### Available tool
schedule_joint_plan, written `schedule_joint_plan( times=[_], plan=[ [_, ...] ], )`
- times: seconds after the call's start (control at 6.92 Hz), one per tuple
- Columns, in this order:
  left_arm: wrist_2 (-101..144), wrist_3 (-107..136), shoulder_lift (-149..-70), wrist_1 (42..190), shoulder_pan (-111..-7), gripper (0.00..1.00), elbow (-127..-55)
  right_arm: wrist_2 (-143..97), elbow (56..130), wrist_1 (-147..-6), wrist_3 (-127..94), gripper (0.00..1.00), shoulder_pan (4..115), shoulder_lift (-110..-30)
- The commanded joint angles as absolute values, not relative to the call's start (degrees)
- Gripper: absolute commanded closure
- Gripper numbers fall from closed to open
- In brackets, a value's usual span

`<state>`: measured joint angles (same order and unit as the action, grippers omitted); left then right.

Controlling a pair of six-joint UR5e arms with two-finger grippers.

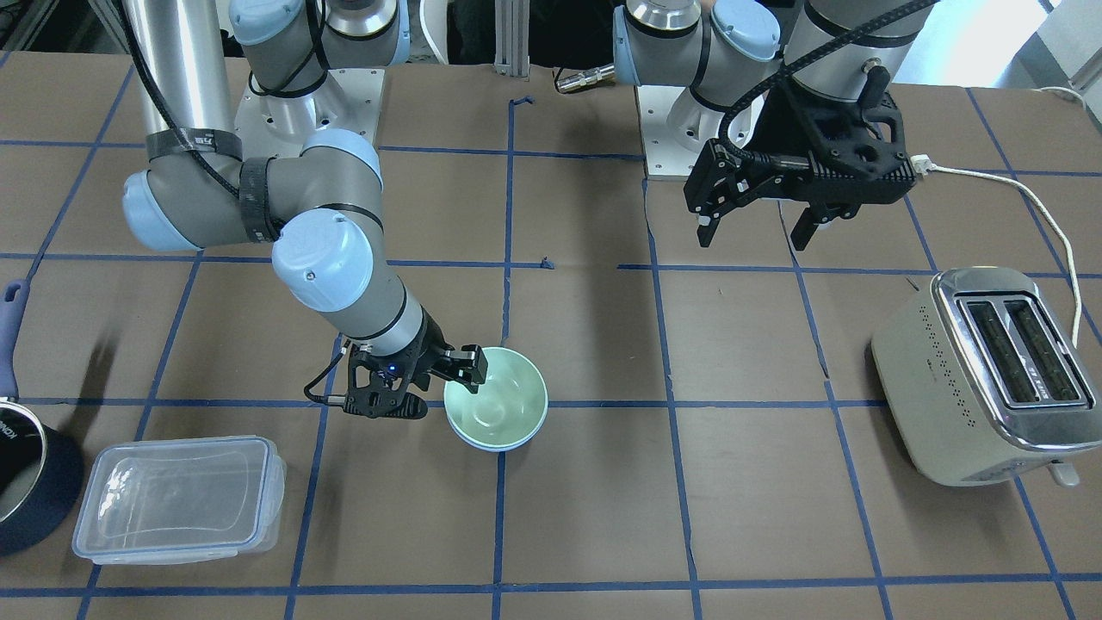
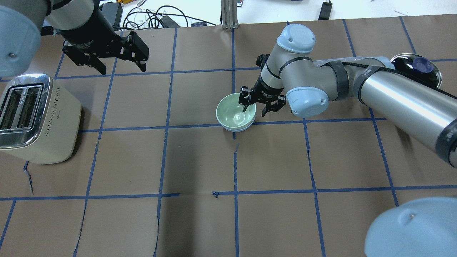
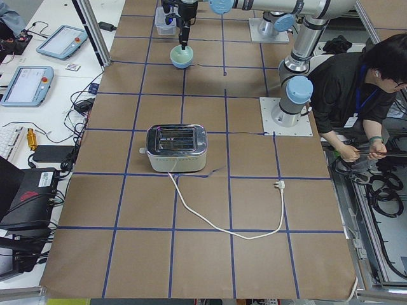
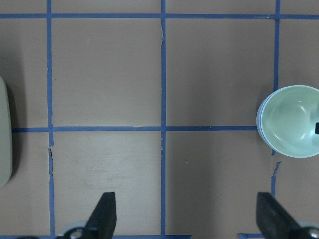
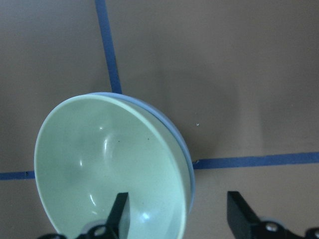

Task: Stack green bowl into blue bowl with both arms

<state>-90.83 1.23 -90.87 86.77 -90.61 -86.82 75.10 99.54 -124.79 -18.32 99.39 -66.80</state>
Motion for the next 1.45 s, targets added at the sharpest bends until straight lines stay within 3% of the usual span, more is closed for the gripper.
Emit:
schedule_joint_plan(
  times=[0.0, 0.29, 0.43, 1.01, 1.3],
  plan=[
    [-90.7, 1.2, -90.9, 86.8, -90.6, 0.00, -86.9, 80.8, 93.4, -118.4, -17.4, 0.00, 98.7, -67.1],
    [-90.8, 1.2, -90.8, 86.7, -90.6, 0.00, -87.4, 83.8, 81.2, -99.9, -14.6, 0.00, 95.8, -67.8],
    [-90.8, 1.2, -90.6, 86.7, -90.6, 0.00, -87.7, 85.9, 78.9, -95.7, -12.4, 0.00, 92.6, -69.6],
    [-90.8, 1.1, -90.5, 86.7, -90.6, 0.00, -87.8, 92.4, 79.0, -85.3, -6.1, 0.00, 88.4, -81.2],
    [-90.8, 1.2, -90.5, 86.7, -90.6, 0.00, -87.7, 91.4, 81.3, -85.2, -6.3, 0.00, 88.7, -82.6]
  ],
)
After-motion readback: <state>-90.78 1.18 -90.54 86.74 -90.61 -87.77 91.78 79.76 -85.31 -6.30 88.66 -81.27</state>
